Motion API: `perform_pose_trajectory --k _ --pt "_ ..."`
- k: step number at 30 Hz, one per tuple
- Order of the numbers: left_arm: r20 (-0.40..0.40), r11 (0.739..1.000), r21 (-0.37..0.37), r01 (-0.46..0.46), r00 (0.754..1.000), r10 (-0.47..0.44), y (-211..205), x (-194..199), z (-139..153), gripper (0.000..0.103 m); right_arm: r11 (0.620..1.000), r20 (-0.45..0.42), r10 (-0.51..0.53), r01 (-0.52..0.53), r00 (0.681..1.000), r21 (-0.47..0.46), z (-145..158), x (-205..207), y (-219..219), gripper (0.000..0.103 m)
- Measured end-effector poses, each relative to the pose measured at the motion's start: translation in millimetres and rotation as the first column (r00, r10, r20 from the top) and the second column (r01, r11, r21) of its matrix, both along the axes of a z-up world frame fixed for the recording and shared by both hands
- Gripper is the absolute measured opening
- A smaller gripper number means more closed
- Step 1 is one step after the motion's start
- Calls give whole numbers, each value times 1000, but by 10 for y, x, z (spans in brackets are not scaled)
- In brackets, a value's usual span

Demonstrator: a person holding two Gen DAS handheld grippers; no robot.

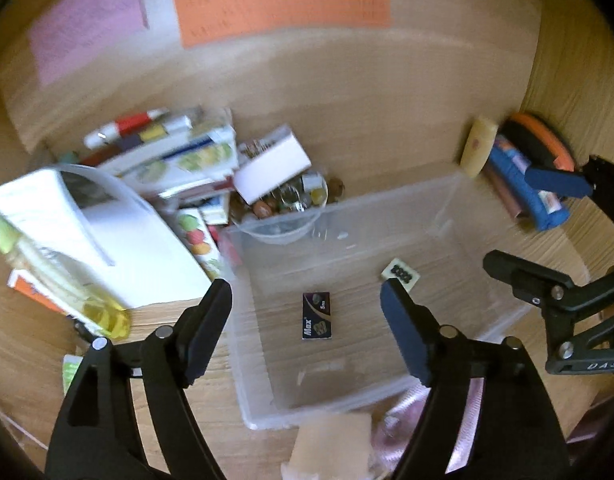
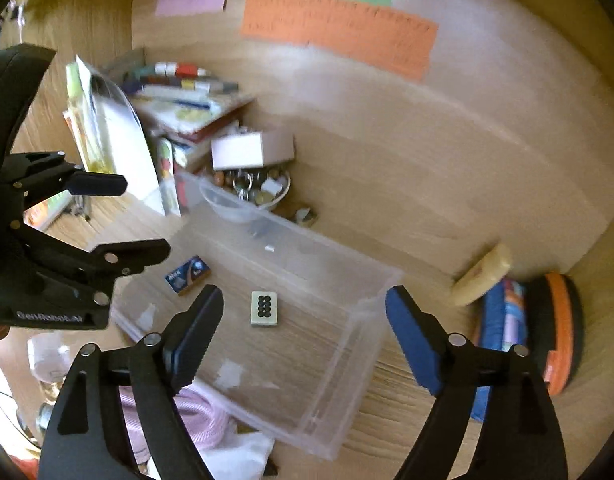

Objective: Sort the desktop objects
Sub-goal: 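Open both grippers to drop the staple box and card into the bin, then grasp the clear tape roll with the left gripper while the right grasps the white pouch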

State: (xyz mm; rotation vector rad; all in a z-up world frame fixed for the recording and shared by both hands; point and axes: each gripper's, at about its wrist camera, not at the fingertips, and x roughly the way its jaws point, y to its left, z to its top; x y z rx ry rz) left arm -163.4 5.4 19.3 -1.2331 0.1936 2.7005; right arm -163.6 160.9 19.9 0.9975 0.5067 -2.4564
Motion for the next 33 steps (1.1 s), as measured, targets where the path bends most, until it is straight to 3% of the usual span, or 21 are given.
perform_pose_trajectory --k 7,15,24,30,33 --pt "-118 999 36 -31 992 35 -32 378 321 90 995 -60 -11 5 998 -104 397 342 220 89" --pt "-184 997 46 -56 981 64 -194 887 456 96 989 -119 -25 7 993 -149 574 714 362 95" --pt "-167 995 53 -89 981 97 -361 1242 227 97 989 -89 -29 16 996 -145 262 1077 486 95" --pt "-102 996 24 -91 990 93 -407 1329 -95 98 983 -50 -83 74 995 -168 -83 1260 638 96" --pt "-58 995 45 -91 994 93 -428 1355 -282 98 985 -53 -110 102 993 -140 -255 1330 659 96"
